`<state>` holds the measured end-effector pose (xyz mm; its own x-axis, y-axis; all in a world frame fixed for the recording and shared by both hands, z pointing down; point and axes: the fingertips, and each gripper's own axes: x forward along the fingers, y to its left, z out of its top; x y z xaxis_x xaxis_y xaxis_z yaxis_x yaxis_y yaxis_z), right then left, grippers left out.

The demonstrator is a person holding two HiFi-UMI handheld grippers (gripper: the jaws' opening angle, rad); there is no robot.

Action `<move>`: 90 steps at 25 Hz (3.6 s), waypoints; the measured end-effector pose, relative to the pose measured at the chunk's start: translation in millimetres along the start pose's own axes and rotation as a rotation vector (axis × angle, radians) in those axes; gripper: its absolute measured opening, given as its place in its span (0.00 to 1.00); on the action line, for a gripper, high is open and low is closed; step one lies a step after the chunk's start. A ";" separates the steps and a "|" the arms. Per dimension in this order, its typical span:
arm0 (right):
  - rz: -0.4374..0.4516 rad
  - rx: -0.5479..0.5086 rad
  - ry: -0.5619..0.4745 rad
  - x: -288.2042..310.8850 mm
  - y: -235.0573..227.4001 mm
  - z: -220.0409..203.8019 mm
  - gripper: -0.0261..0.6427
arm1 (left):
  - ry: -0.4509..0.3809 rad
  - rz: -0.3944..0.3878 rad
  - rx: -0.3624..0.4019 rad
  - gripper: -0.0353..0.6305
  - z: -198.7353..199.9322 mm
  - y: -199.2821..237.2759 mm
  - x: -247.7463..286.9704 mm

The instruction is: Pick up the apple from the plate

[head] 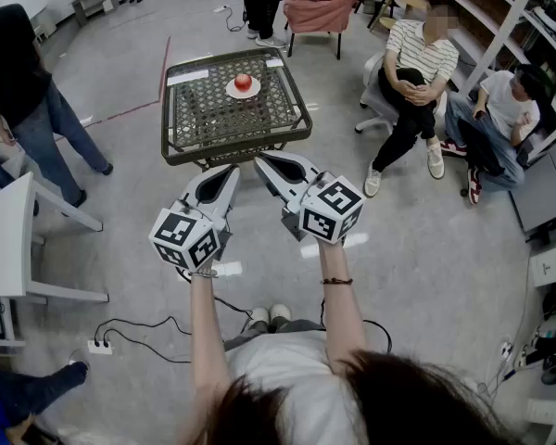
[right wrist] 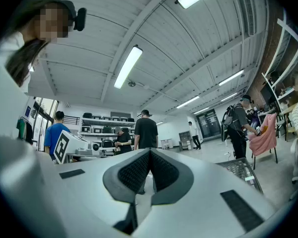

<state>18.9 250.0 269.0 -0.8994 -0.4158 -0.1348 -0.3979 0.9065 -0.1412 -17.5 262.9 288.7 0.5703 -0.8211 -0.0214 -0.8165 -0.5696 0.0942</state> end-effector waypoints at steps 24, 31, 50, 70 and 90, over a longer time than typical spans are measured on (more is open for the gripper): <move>-0.016 0.015 0.018 -16.3 -13.8 -9.3 0.05 | 0.014 0.011 -0.029 0.07 -18.2 -12.5 12.6; -0.014 0.026 0.019 -15.4 -23.4 -9.5 0.05 | 0.010 0.028 -0.035 0.07 -14.9 -4.6 19.2; -0.080 0.061 0.027 34.1 -96.9 -22.6 0.05 | 0.048 -0.042 -0.056 0.07 -25.6 59.6 85.6; -0.158 0.073 0.050 114.8 -172.8 -39.7 0.05 | 0.073 -0.124 -0.083 0.07 -31.4 161.6 144.2; -0.155 0.097 0.075 147.4 -195.4 -57.4 0.05 | 0.083 -0.119 -0.101 0.07 -36.8 198.7 154.3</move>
<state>-46.3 15.8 333.0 -0.8411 -0.5400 -0.0307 -0.5168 0.8191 -0.2490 -88.4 24.3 340.7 0.6715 -0.7397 0.0439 -0.7319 -0.6527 0.1958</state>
